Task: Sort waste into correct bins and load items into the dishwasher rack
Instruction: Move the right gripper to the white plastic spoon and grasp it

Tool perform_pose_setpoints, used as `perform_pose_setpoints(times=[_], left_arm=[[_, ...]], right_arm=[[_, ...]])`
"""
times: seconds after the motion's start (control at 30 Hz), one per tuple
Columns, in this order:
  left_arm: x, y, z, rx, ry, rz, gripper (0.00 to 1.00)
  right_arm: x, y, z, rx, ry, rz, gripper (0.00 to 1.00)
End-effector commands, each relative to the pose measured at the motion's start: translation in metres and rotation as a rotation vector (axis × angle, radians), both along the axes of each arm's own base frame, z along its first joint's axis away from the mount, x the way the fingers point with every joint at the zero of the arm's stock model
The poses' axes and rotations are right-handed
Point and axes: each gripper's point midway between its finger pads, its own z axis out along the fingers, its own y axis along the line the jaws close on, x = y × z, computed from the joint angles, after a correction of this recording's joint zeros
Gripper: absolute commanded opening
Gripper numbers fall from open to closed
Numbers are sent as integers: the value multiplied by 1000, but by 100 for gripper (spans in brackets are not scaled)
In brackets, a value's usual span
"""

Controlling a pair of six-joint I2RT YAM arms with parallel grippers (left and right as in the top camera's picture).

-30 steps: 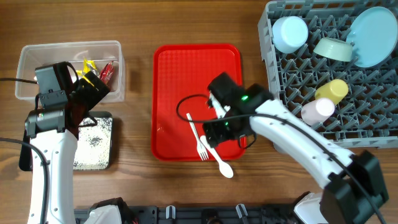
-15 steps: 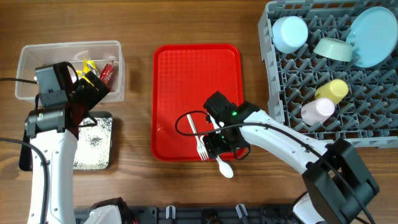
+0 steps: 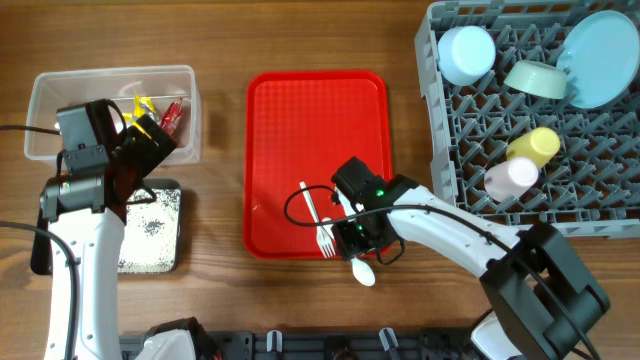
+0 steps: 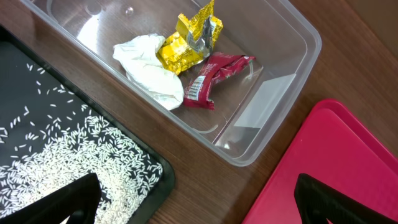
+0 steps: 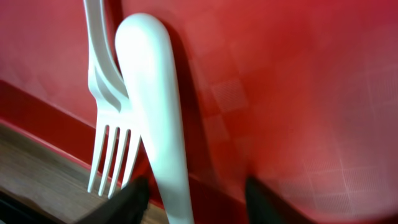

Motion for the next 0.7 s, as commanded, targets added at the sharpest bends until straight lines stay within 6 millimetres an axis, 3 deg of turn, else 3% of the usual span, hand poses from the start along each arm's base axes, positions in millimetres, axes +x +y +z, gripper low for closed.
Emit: perform_pose_setpoints(times=[0.0, 0.13, 0.4, 0.67], left_arm=[[3, 5, 5, 14, -11, 12, 100], [3, 5, 5, 14, -11, 12, 100], [3, 5, 5, 14, -11, 12, 100], [3, 5, 5, 14, -11, 12, 100]], right_arm=[[-6, 1, -4, 8, 27, 6, 40], [-6, 2, -4, 9, 25, 5, 27], [0, 5, -3, 26, 5, 0, 21], [22, 7, 10, 50, -24, -40, 20]])
